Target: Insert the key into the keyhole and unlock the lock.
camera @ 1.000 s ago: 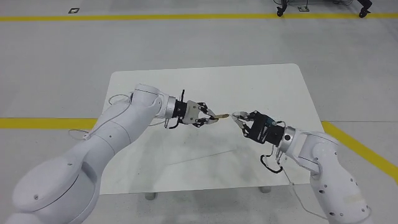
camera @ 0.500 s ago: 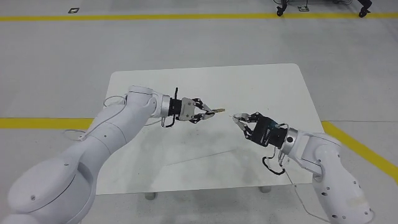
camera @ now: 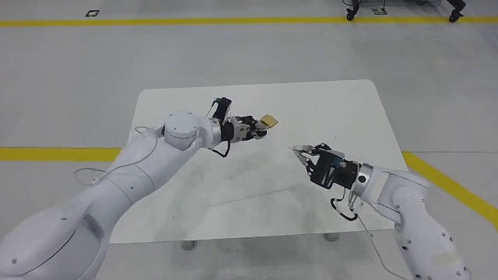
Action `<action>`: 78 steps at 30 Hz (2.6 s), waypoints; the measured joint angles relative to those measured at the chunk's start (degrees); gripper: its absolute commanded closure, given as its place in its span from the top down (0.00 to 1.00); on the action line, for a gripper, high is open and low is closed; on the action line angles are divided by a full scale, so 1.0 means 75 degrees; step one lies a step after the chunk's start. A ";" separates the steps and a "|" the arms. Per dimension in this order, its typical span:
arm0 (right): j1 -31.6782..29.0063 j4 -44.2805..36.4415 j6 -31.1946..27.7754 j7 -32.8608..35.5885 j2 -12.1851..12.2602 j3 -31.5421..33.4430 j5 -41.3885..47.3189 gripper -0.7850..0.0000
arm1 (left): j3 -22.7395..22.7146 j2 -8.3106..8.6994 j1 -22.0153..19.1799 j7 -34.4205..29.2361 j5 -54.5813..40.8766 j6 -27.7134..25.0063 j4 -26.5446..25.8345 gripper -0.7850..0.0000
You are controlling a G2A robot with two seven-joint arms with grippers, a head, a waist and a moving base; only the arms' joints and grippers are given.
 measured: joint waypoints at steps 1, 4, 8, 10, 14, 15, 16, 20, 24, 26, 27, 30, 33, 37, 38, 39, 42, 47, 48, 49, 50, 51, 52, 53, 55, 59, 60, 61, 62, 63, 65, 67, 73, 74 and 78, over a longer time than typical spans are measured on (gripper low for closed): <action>-0.0009 -0.0003 0.0014 0.0004 0.0005 0.0014 0.0007 0.00 | 0.0000 0.0086 0.0093 0.0507 0.0494 -0.0025 -0.0340 0.00; -0.0046 -0.0015 0.0058 0.0011 0.0019 0.0064 0.0027 0.00 | -0.0175 0.0422 0.0459 0.1865 0.1827 0.0134 -0.1485 0.00; -0.0111 -0.0034 0.0111 0.0015 0.0037 0.0125 0.0114 0.00 | -0.0877 0.0916 0.1173 0.2809 0.2594 0.0064 -0.2776 0.00; -0.0127 -0.0025 0.0126 0.0027 0.0038 0.0142 0.0180 0.00 | -0.0997 0.0952 0.1257 0.2759 0.2373 0.0061 -0.2885 0.00; -0.0126 -0.0023 0.0126 0.0029 0.0038 0.0142 0.0183 0.00 | -0.0916 0.0938 0.1221 0.2731 0.2312 0.0066 -0.2827 0.00; -0.0126 -0.0023 0.0126 0.0029 0.0038 0.0141 0.0182 0.00 | -0.0917 0.0938 0.1221 0.2732 0.2315 0.0066 -0.2828 0.00; -0.0126 -0.0023 0.0126 0.0029 0.0038 0.0141 0.0182 0.00 | -0.0918 0.0938 0.1221 0.2733 0.2316 0.0066 -0.2829 0.00; -0.0170 -0.0057 0.0226 0.0045 0.0037 0.0134 0.0155 0.00 | -0.0923 0.0943 0.1394 0.3256 0.3079 0.0187 -0.2976 0.00; -0.0289 -0.0154 0.0369 0.0052 0.0053 0.0177 0.0075 0.00 | -0.0897 0.1011 0.1453 0.3775 0.4792 0.0544 -0.3452 0.00; -0.0324 -0.0175 0.0384 0.0061 0.0064 0.0204 0.0048 0.00 | -0.0820 0.1081 0.1472 0.3763 0.5913 0.0589 -0.3757 0.00; -0.0329 -0.0175 0.0388 0.0074 0.0068 0.0210 0.0041 0.00 | -0.0782 0.1117 0.1481 0.3657 0.6389 0.0548 -0.3879 0.00; -0.0318 -0.0148 0.0395 0.0103 0.0077 0.0212 0.0066 0.00 | -0.0748 0.1251 0.1493 0.2916 0.7620 0.0158 -0.4175 0.00; -0.0312 -0.0105 0.0410 0.0117 0.0086 0.0246 0.0135 0.00 | -0.0920 0.1391 0.1551 0.2263 0.8353 -0.0244 -0.4350 0.00; -0.0317 -0.0049 0.0419 0.0107 0.0102 0.0313 0.0211 0.00 | -0.1290 0.1563 0.1818 0.2106 0.8835 -0.0459 -0.4637 0.00; -0.0316 -0.0037 0.0407 0.0107 0.0107 0.0323 0.0233 0.00 | -0.1426 0.1608 0.1935 0.2106 0.8839 -0.0510 -0.4748 0.00; -0.0315 -0.0032 0.0403 0.0108 0.0110 0.0327 0.0248 0.00 | -0.1532 0.1639 0.2026 0.2098 0.8781 -0.0588 -0.4819 0.00; -0.0310 -0.0030 0.0406 0.0121 0.0118 0.0327 0.0276 0.00 | -0.1933 0.1718 0.2335 0.2037 0.8208 -0.1138 -0.4881 0.00; -0.0300 -0.0042 0.0478 0.0180 0.0123 0.0310 0.0247 0.00 | -0.2089 0.1737 0.2437 0.1977 0.7772 -0.1478 -0.4816 0.00; -0.0300 -0.0042 0.0478 0.0179 0.0123 0.0310 0.0247 0.00 | -0.2086 0.1737 0.2435 0.1978 0.7796 -0.1464 -0.4817 0.00; -0.0300 -0.0042 0.0478 0.0179 0.0123 0.0310 0.0247 0.00 | -0.2086 0.1736 0.2435 0.1979 0.7802 -0.1462 -0.4818 0.00; -0.0300 -0.0042 0.0477 0.0178 0.0123 0.0311 0.0247 0.00 | -0.2086 0.1736 0.2434 0.1979 0.7801 -0.1463 -0.4818 0.00; -0.0300 -0.0042 0.0476 0.0178 0.0123 0.0311 0.0247 0.00 | -0.2086 0.1736 0.2434 0.1979 0.7798 -0.1464 -0.4818 0.00; -0.0300 -0.0042 0.0476 0.0177 0.0123 0.0311 0.0247 0.00 | -0.2087 0.1736 0.2435 0.1980 0.7796 -0.1466 -0.4819 0.00; -0.0302 -0.0042 0.0478 0.0177 0.0122 0.0311 0.0248 0.00 | -0.2112 0.1730 0.2479 0.2000 0.7743 -0.1515 -0.4834 0.00; -0.0338 -0.0066 0.0579 0.0167 0.0118 0.0297 0.0260 0.00 | -0.2251 0.1707 0.2642 0.1936 0.7304 -0.1820 -0.4765 0.00; -0.0452 -0.0129 0.0836 -0.0060 0.0117 0.0348 0.0322 0.00 | -0.2673 0.1648 0.2661 0.0916 0.5153 -0.2661 -0.4005 0.00; -0.0480 -0.0129 0.0879 -0.0121 0.0119 0.0378 0.0346 0.00 | -0.2727 0.1628 0.2626 0.0677 0.4793 -0.2761 -0.3834 0.00; -0.0509 -0.0128 0.0927 -0.0174 0.0119 0.0407 0.0376 0.00 | -0.2764 0.1606 0.2604 0.0446 0.4473 -0.2861 -0.3694 0.00; -0.0547 -0.0127 0.1022 -0.0220 0.0118 0.0444 0.0425 0.00 | -0.2805 0.1576 0.2594 0.0123 0.4054 -0.3022 -0.3547 0.00; -0.0573 -0.0131 0.1125 -0.0228 0.0114 0.0461 0.0466 0.00 | -0.2832 0.1553 0.2601 -0.0152 0.3703 -0.3144 -0.3454 0.00; -0.0604 -0.0164 0.1366 -0.0206 0.0091 0.0406 0.0601 0.00 | -0.2907 0.1499 0.2599 -0.0921 0.2726 -0.3303 -0.3180 0.00; -0.0560 -0.0159 0.1474 -0.0182 0.0066 0.0267 0.0748 0.00 | -0.2938 0.1440 0.2553 -0.1569 0.1951 -0.3199 -0.2882 0.00; -0.0193 0.0018 0.1758 0.0012 -0.0014 -0.0214 0.0968 0.00 | -0.2898 0.1121 0.2222 -0.3794 -0.0504 -0.2263 -0.1795 0.00; -0.0165 0.0020 0.1793 0.0045 -0.0019 -0.0243 0.0978 0.00 | -0.2893 0.1049 0.2138 -0.4169 -0.0838 -0.2163 -0.1570 0.00; -0.0153 -0.0046 0.1820 0.0242 -0.0017 -0.0258 0.0882 0.00 | -0.2886 0.0938 0.1961 -0.4872 -0.1144 -0.2135 -0.1092 0.00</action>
